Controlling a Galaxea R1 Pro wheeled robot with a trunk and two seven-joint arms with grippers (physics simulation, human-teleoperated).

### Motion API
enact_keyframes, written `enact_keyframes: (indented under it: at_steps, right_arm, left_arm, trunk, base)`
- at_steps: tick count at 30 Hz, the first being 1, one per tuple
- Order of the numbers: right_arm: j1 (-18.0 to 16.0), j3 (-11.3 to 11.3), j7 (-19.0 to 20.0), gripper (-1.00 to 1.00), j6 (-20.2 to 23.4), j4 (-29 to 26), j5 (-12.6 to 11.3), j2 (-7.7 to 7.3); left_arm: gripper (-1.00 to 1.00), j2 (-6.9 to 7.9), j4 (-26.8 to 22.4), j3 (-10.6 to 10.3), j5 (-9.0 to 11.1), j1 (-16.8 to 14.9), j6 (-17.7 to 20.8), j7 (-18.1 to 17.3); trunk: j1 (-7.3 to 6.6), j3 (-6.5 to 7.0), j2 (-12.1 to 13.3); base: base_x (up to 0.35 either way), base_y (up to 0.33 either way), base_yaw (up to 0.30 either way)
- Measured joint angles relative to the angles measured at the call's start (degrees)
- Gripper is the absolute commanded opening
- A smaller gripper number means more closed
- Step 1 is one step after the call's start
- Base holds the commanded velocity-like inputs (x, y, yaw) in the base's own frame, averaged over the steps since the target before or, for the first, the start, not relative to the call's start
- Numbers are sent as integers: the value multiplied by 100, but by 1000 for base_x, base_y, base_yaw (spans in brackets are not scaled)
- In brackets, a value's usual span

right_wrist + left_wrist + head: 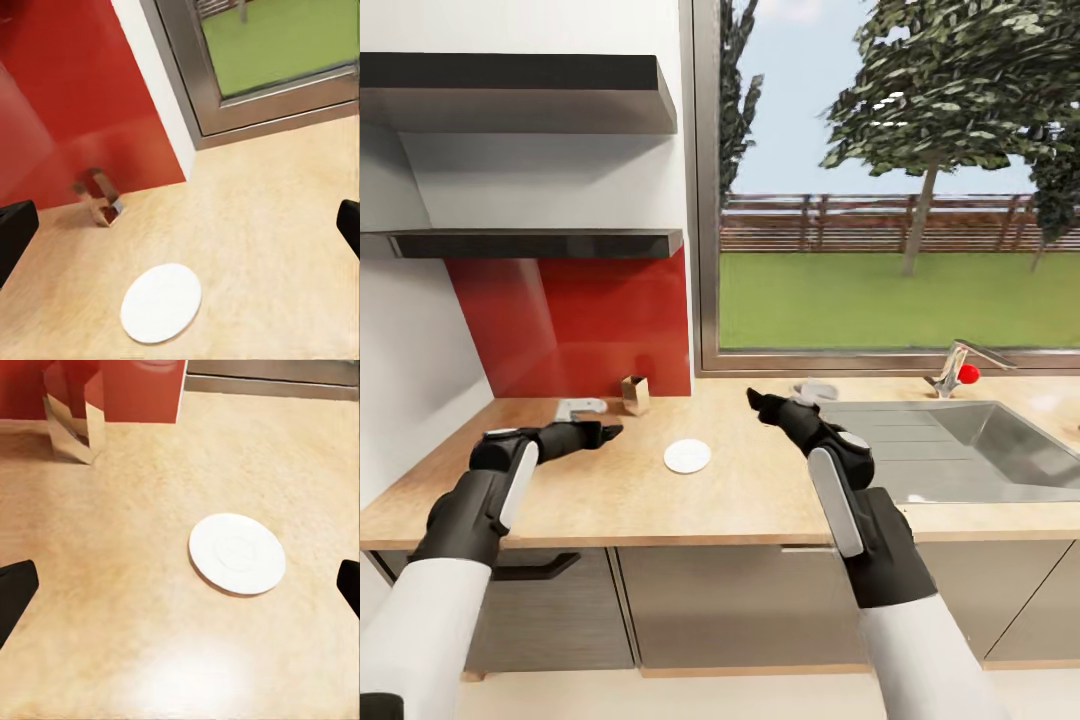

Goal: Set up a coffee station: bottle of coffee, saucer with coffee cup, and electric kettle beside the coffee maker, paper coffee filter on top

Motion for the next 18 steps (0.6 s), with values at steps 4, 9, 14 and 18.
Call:
enact_keyframes:
  at_steps: [4, 9, 14, 18]
  right_arm:
    - [-126, -353, 228, 100, 245, 49, -225, -93]
    - [-154, -417, 974, 100, 335, 132, -312, -132]
    - [-153, -423, 1178, 100, 527, 401, -346, -135]
    - [-153, -424, 1204, 100, 582, 507, -345, -136]
  left_arm:
    - [100, 74, 266, -1, -2, -91, 73, -369]
    - [100, 90, 287, 1, 31, -39, 92, -478]
    - [100, 94, 290, 0, 92, -23, 99, -497]
    - [100, 95, 337, 1, 206, -16, 99, -504]
  trunk:
    - [0, 0, -1]
    - [0, -1, -1]
    - [-1, -1, -1]
    - [-3, -1, -2]
  base:
    - [0, 0, 0]
    - [0, 0, 0]
    - [47, 0, 0]
    - [251, 0, 0]
